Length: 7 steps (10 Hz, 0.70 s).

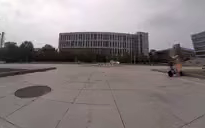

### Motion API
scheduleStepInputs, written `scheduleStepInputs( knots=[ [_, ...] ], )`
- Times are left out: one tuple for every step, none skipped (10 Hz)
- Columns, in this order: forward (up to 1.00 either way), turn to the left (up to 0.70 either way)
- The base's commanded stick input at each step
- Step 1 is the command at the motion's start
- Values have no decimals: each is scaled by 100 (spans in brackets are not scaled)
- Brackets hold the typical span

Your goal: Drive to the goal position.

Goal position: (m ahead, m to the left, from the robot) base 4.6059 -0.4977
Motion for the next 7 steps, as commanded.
scheduleStepInputs(
  knots=[
    [100,27],
    [100,0],
    [100,0],
    [100,14],
    [100,32],
    [100,0],
    [100,0]
  ],
)
